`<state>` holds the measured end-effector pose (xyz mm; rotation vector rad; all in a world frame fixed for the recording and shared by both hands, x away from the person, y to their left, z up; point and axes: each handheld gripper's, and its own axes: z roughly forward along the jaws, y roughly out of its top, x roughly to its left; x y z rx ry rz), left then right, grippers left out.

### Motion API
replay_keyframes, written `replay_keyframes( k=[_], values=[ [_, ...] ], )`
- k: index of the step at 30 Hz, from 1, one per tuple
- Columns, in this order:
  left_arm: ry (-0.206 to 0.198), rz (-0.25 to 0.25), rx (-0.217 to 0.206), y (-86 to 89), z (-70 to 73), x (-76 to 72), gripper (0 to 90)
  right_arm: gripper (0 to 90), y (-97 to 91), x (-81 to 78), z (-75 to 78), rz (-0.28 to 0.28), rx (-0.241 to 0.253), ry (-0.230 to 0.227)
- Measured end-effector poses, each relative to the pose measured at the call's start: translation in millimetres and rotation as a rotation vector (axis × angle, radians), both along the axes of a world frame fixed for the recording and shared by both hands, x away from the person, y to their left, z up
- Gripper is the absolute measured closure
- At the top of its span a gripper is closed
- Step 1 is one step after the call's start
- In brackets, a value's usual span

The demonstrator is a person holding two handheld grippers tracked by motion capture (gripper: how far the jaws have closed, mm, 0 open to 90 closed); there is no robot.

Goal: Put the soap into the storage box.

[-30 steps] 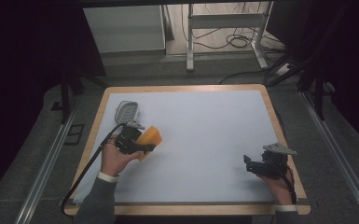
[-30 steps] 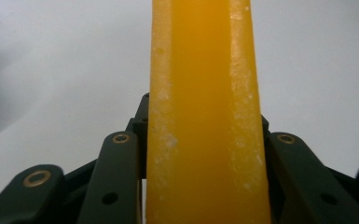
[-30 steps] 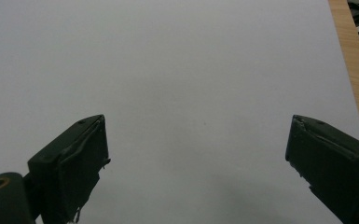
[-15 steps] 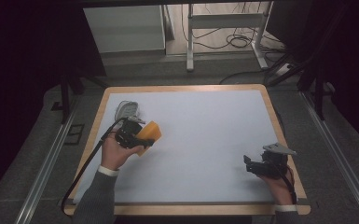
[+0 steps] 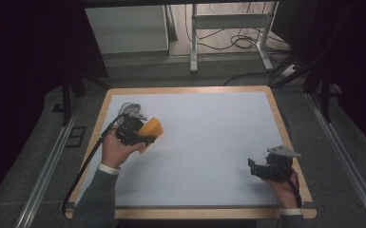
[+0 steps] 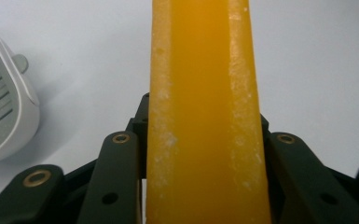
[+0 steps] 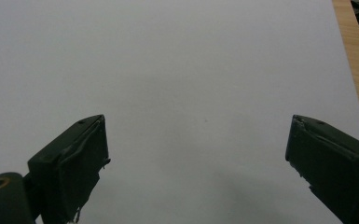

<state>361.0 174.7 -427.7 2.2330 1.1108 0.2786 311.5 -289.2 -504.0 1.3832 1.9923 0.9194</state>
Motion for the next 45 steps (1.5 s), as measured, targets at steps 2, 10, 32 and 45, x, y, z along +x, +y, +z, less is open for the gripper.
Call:
replay_keyframes(
  k=[2,10,32,45],
  values=[
    [0.000,0.005,0.000,1.0,1.6,2.4,60.4,5.8,0.0,0.1,-0.2,-0.003,0.001,0.001],
    [-0.002,0.027,0.000,6.7,7.2,11.4,60.4,5.8,1.0,0.1,-0.5,0.000,-0.001,0.000],
    [0.014,0.048,-0.010,11.7,7.2,31.3,60.4,5.8,-0.3,0.4,-0.8,-0.006,0.002,0.003],
    [0.013,0.060,-0.003,13.6,12.6,40.8,60.4,5.8,-1.1,1.2,-2.3,-0.005,-0.001,0.006]
  ],
)
